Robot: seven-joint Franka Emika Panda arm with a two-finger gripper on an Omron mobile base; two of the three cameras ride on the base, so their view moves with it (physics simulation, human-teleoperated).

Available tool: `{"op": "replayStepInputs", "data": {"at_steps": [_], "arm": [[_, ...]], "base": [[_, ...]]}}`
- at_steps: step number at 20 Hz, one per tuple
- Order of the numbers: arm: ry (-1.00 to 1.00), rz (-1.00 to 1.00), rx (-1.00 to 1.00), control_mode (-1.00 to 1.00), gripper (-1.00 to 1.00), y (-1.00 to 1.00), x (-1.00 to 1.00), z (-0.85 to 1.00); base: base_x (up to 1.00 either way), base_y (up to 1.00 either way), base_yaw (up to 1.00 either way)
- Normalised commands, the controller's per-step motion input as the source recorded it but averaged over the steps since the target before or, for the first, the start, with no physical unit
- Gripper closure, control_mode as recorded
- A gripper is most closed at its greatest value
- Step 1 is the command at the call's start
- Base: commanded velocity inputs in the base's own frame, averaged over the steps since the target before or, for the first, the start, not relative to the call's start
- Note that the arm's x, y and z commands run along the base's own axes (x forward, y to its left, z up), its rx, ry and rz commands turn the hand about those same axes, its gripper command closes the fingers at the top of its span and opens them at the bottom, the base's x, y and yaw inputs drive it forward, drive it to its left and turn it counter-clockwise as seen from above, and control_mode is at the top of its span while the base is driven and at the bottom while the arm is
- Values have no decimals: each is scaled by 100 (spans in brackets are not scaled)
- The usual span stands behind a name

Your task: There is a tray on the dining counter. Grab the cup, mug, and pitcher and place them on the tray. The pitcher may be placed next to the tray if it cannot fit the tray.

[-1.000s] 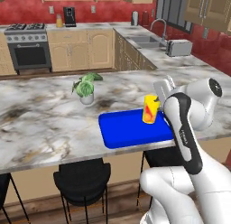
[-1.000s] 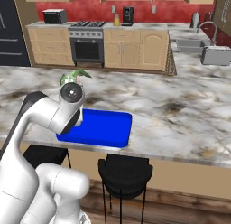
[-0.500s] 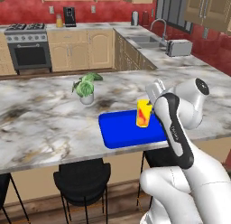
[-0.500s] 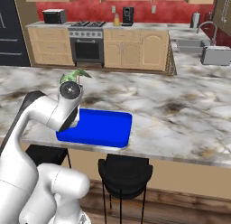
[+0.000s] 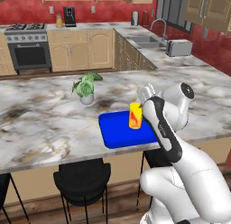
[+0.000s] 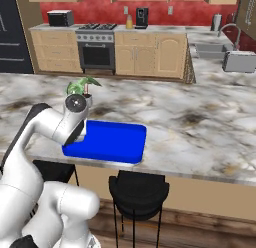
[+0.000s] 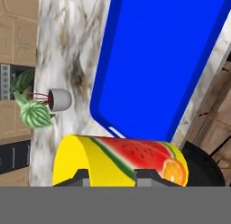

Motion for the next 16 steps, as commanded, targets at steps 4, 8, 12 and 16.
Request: {"op": "replayStepInputs", "data": {"at_steps": [4, 8, 12, 16], "arm": [[0, 0, 0, -100, 100, 1, 44, -35], [0, 0, 0, -100, 100, 4, 47, -29], [0, 0, 0, -100, 100, 9, 42, -19], [0, 0, 0, -100, 100, 12, 38, -13]], "base": [[0, 0, 0], [0, 0, 0], [0, 0, 0], [0, 0, 0]]}}
